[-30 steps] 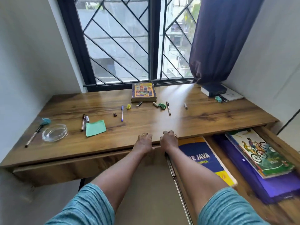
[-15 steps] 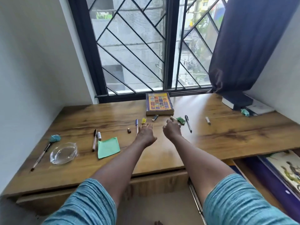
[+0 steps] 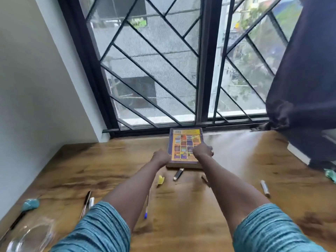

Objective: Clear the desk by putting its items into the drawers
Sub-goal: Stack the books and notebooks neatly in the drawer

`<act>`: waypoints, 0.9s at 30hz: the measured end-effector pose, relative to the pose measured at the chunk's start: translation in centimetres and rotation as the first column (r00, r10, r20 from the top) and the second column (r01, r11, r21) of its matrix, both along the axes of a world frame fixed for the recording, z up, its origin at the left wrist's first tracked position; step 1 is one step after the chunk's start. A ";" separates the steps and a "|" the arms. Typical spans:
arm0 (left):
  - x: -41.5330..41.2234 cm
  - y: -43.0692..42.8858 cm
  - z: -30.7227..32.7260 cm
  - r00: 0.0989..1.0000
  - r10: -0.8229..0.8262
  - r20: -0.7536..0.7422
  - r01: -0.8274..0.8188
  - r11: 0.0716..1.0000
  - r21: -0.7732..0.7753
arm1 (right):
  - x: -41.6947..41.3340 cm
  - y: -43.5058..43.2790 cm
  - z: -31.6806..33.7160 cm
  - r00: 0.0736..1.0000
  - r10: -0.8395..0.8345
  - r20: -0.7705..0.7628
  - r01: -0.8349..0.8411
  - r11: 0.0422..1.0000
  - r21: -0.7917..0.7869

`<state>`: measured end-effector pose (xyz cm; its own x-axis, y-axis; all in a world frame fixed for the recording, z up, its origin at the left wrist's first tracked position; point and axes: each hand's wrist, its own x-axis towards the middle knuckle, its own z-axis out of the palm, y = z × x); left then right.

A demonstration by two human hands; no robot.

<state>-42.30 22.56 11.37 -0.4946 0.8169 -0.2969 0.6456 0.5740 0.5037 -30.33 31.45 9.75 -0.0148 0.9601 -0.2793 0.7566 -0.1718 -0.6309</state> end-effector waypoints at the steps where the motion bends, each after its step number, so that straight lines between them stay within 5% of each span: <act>1: -0.2 1.2 -0.6 0.997 0.028 0.071 -0.028 1.000 0.002 | -0.1 1.1 -0.3 1.000 -0.018 -0.003 0.018 0.999 -0.041; 5: -0.5 5.4 -3.1 0.958 0.117 0.263 -0.114 0.993 -0.025 | -0.5 4.4 -2.2 0.995 -0.087 -0.052 0.078 0.986 -0.150; 14: 0.2 10.4 -6.0 0.911 0.374 0.176 -0.362 0.927 -0.097 | -1.7 8.7 -4.4 0.913 -0.377 -0.153 0.334 0.909 -0.250; 17: -1.4 11.5 -7.7 0.842 0.432 0.323 -0.425 0.900 -0.096 | -1.2 9.9 -5.5 0.868 -0.392 -0.305 0.300 0.903 -0.307; 22: -3.7 12.7 -8.3 0.620 0.327 0.713 -0.391 0.917 -0.080 | -1.6 10.4 -6.6 0.833 -0.408 -0.375 0.311 0.904 -0.292; 27: -3.9 11.4 -7.2 0.613 0.258 0.746 -0.396 0.918 0.009 | -1.0 9.1 -5.6 0.845 -0.371 -0.385 0.290 0.923 -0.253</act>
<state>-46.25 33.93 4.19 -0.4242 0.7119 -0.5597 -0.1755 0.5417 0.8220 -31.36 40.56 4.17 0.1408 0.8632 -0.4849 0.3062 -0.5038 -0.8078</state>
